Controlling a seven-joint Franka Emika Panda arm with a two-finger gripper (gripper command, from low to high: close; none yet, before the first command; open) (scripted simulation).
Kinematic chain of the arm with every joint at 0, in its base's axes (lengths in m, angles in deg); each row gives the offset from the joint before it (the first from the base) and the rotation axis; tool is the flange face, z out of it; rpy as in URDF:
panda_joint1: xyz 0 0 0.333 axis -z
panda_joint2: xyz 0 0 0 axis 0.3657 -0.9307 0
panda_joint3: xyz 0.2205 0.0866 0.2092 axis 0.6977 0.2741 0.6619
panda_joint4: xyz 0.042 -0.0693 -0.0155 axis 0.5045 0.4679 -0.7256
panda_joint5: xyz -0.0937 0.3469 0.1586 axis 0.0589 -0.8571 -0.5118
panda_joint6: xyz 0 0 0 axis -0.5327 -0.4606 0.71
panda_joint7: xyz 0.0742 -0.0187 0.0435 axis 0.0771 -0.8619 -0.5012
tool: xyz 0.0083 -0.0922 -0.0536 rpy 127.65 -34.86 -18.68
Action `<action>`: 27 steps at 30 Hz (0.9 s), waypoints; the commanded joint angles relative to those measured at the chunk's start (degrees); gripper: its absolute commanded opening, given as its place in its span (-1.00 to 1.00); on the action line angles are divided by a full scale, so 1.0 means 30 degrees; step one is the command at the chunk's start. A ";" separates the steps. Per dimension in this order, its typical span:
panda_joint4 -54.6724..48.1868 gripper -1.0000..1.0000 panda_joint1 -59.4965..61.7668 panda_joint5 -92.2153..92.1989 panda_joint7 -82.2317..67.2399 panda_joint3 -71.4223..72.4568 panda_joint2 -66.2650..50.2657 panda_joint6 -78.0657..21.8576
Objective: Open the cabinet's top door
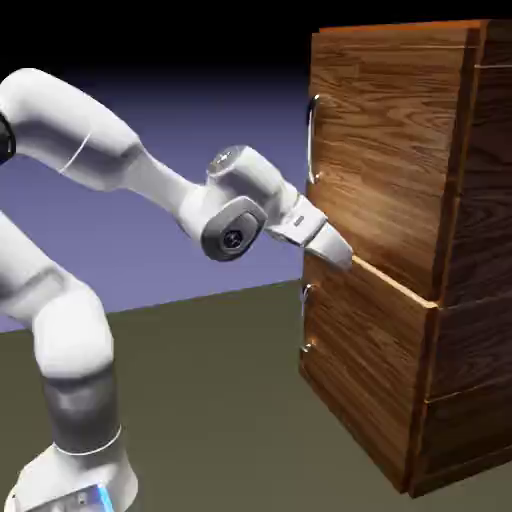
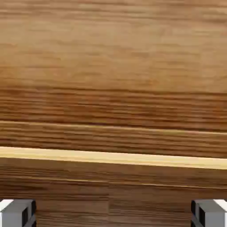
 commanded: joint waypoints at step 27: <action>-1.6487 0.00 0.2695 1.5956 -0.5285 -0.4371 -0.1821 -1.1806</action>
